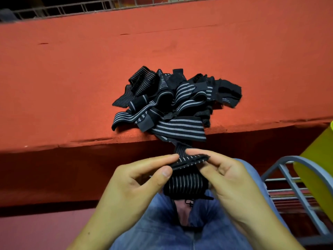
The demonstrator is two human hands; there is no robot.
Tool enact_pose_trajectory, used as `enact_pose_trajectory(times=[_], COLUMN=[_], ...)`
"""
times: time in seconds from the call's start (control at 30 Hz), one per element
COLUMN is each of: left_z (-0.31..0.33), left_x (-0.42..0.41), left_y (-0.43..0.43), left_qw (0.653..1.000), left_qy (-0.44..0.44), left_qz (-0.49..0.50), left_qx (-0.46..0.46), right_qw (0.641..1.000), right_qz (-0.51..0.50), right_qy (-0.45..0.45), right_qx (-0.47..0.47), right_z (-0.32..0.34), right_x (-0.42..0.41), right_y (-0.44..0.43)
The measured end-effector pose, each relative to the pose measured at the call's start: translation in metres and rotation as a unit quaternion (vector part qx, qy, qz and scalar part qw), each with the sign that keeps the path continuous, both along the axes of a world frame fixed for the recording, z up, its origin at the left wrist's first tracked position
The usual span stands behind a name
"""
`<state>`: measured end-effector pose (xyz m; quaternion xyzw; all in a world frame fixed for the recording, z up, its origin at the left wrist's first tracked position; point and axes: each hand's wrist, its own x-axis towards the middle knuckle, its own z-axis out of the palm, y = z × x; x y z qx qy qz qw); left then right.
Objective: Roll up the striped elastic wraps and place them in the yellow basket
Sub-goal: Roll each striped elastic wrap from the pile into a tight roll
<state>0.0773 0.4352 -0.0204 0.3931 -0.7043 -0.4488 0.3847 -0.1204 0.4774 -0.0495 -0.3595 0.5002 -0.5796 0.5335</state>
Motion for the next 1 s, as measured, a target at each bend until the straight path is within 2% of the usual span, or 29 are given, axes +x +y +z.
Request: enact_pose_trajectory(times=[0.2,0.33,0.47,0.63,1.0], left_z=[-0.001,-0.004,-0.005,-0.009,-0.011], left_x=[-0.001,-0.001,-0.001,0.0,0.002], left_y=[0.0,0.002,0.003,0.003,0.01], left_qw=[0.999,0.999,0.998,0.998,0.997], left_qy=[-0.013,-0.013,0.022,0.025,0.042], left_qz=[0.013,0.016,0.009,0.001,0.068], left_qx=[-0.03,-0.025,0.06,0.063,0.007], right_qw=[0.999,0.999,0.999,0.998,0.995], right_qz=[0.012,0.032,0.03,0.024,0.07], right_qy=[-0.049,0.029,0.022,0.045,0.054], right_qx=[0.013,-0.018,-0.034,-0.046,0.04], right_z=[-0.003,-0.006,-0.007,-0.01,-0.017], right_x=[-0.002,0.002,0.004,0.005,0.007], right_y=[0.001,0.003,0.004,0.004,0.006])
